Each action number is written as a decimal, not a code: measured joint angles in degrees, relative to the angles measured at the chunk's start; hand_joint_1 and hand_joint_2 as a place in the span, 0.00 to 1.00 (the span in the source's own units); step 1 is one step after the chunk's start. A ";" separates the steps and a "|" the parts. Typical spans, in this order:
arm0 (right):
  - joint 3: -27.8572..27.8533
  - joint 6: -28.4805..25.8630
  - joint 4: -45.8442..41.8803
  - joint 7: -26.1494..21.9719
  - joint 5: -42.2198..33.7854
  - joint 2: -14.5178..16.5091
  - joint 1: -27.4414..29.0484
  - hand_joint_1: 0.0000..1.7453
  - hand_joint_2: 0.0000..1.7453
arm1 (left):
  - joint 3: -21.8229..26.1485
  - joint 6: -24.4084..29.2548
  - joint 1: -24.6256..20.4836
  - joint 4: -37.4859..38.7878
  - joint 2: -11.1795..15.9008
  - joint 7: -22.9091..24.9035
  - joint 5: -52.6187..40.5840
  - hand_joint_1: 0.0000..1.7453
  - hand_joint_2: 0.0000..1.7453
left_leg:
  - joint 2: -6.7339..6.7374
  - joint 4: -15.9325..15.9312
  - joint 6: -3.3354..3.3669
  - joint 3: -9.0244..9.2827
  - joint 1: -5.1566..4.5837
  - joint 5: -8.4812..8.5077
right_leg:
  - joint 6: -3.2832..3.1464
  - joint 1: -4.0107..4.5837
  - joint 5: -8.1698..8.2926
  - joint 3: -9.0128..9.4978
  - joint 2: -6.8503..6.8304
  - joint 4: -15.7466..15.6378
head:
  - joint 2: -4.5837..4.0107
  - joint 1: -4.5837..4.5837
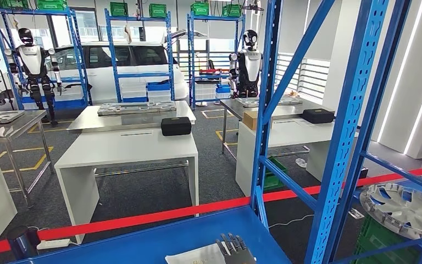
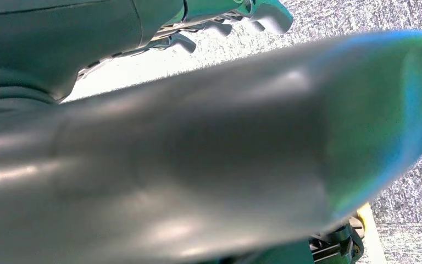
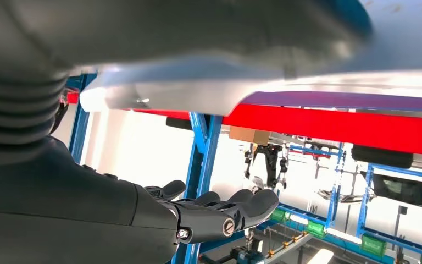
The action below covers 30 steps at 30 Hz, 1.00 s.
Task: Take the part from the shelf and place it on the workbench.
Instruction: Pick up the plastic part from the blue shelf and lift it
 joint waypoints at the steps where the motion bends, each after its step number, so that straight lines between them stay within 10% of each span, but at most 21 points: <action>1: 0.00 0.00 0.00 0.01 0.02 0.00 0.00 0.00 1.00 | 0.01 0.01 0.00 0.00 0.01 0.00 0.00 0.00 0.00 | 0.00 0.00 0.00 0.00 0.00 0.00 | 0.00 0.00 0.00 0.00 0.00 0.00 | 0.00 0.00; 30: 0.00 0.46 0.00 0.66 0.64 0.08 -0.05 0.05 1.00 | 0.69 0.14 0.00 0.00 0.01 -0.01 0.02 0.00 0.00 | -0.02 0.00 0.00 -0.02 0.00 0.00 | -0.01 0.00 -0.01 0.00 -0.01 0.01 | 0.00 0.00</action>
